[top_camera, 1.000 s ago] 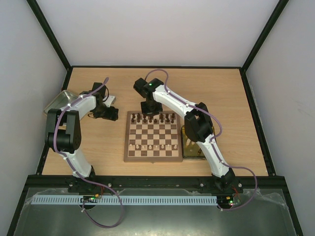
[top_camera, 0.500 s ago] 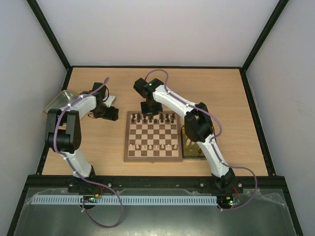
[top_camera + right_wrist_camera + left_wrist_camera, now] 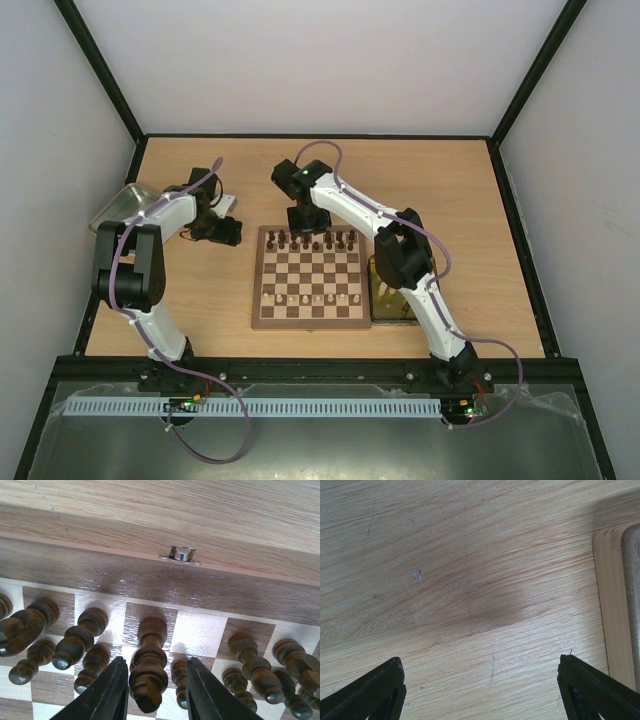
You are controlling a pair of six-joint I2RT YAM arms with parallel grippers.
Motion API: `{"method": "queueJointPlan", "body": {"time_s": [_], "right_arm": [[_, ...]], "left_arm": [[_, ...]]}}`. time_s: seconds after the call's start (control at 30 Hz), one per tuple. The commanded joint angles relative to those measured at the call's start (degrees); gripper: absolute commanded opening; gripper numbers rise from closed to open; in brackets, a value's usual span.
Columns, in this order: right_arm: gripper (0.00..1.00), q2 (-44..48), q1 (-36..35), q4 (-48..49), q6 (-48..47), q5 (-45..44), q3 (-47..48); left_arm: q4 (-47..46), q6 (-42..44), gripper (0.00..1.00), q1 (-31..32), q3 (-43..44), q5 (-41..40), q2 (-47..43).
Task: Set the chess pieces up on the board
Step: Place the chess piece on the chessboard.
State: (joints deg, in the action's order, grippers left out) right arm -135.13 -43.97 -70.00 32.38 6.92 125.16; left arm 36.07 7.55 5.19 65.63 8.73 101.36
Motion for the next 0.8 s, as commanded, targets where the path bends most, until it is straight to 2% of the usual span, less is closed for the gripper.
{"method": "queueJointPlan", "body": {"time_s": [0.0, 0.23, 0.53, 0.63, 0.77], "right_arm": [[0.31, 2.6, -0.5, -0.9, 0.4, -3.0, 0.2], [0.35, 4.0, -0.3, -2.9, 0.3, -3.3, 3.9], [0.34, 9.2, 0.8, -2.7, 1.5, -1.7, 2.8], [0.33, 14.9, 3.0, -1.3, 2.4, -3.2, -4.5], [0.32, 29.6, 7.9, 4.4, 3.7, -3.3, -24.7]], "left_arm": [[0.5, 0.4, 0.84, 0.4, 1.4, -0.3, 0.7], [0.5, 0.4, 0.84, 0.9, 1.5, -0.5, 0.9], [0.9, 0.3, 0.84, 1.4, 1.9, -0.5, 0.9], [1.2, 0.2, 0.84, 1.6, 2.2, -0.6, 0.6], [0.8, 0.2, 0.84, 1.6, 1.6, -0.8, 0.0]]}}
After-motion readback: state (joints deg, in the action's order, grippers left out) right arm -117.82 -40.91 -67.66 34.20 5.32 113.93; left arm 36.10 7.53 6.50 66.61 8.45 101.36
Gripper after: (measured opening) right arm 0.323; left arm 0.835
